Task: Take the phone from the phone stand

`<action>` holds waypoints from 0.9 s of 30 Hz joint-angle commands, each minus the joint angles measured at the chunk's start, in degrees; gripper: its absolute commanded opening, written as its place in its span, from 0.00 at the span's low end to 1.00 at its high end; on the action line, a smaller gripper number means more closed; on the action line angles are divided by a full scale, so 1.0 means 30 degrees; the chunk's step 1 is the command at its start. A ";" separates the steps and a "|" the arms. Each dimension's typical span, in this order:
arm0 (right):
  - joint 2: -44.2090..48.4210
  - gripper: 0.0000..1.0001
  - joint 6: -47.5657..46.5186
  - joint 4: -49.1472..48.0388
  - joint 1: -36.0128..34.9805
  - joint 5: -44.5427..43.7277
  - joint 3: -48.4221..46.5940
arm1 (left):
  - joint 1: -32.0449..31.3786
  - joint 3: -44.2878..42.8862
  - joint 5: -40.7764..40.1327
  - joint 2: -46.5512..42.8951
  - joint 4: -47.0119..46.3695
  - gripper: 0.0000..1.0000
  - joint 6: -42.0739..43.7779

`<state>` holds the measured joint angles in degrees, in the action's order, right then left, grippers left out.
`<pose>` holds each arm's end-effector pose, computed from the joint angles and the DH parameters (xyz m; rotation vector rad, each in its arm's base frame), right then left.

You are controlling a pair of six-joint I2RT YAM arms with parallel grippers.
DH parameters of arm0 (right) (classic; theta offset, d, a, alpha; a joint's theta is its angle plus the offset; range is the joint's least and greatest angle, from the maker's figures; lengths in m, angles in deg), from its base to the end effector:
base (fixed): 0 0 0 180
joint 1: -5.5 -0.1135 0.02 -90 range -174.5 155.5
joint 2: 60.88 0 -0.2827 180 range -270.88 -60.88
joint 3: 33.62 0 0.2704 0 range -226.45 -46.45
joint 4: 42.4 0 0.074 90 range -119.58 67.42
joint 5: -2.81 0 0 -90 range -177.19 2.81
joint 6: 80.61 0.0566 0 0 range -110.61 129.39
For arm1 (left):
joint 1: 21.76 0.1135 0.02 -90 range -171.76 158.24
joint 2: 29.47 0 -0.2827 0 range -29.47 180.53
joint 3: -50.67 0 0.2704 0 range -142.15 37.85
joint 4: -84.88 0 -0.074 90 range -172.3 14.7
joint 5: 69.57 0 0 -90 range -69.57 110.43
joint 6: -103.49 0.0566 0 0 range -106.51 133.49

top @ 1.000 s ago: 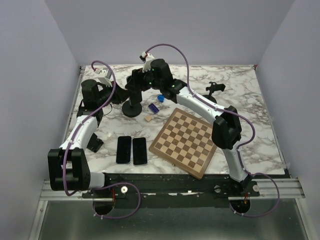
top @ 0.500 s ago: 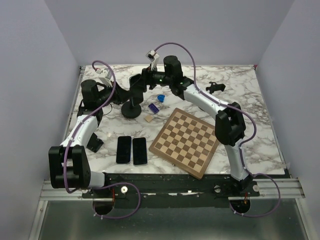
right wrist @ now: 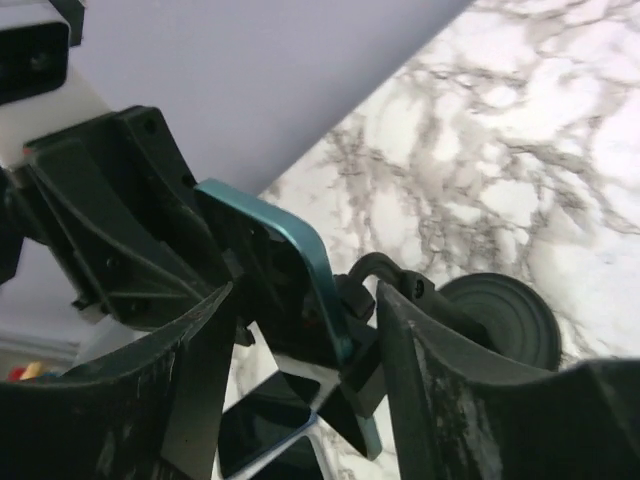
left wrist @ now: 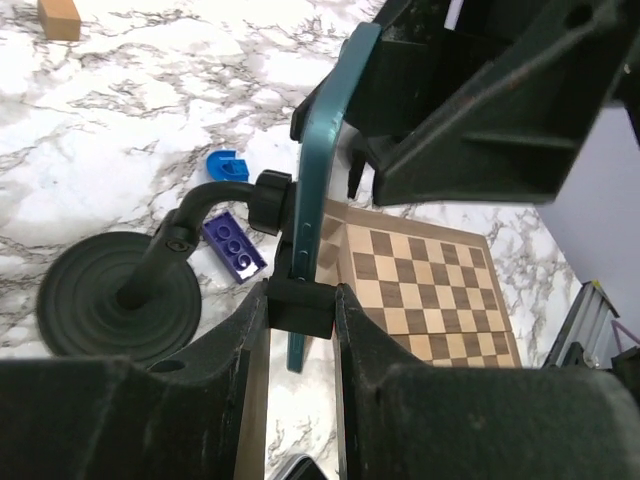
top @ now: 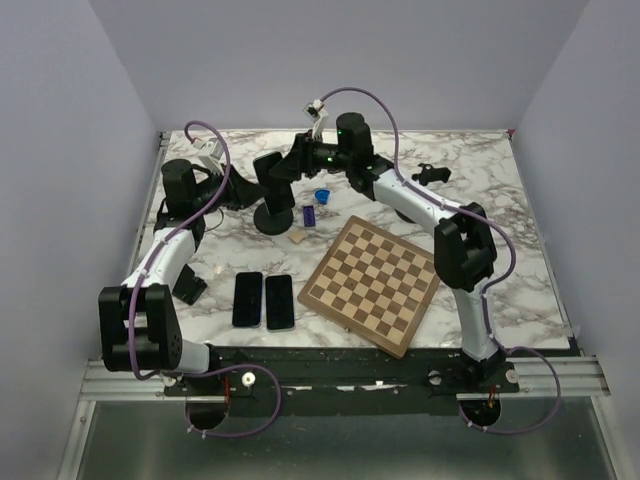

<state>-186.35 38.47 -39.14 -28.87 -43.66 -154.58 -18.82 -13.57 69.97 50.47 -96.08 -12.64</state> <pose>0.4465 0.3526 0.3069 -0.7069 1.7622 1.4318 0.3398 -0.0257 0.2905 0.1641 1.8579 -1.0666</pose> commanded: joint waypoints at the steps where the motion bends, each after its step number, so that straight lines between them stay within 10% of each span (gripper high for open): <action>1: 0.2739 0.75 -0.0046 0.2001 -0.1089 -0.6524 0.1258 | -0.0323 -0.0175 -0.0327 0.0129 0.0047 0.00 -0.0265; 8: 0.4034 0.95 -0.0910 0.6147 -0.2532 -1.2888 0.0673 | -0.0315 -0.0117 -0.0820 -0.0318 0.0001 0.01 -0.0522; 15: 0.3552 0.99 -0.0371 0.8819 -0.4573 -1.8997 -0.1118 | -0.0163 -0.1392 -0.1015 -0.0356 0.2883 0.50 -0.0372; 27: 0.1523 1.00 -0.2327 1.0006 -0.6497 -2.2407 -0.4343 | 0.2553 0.0503 -0.4634 -0.4856 0.4069 0.76 -0.2237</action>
<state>-177.63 34.78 -12.78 -47.50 -105.08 -162.41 -13.84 -14.53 63.87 42.23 -85.48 -16.97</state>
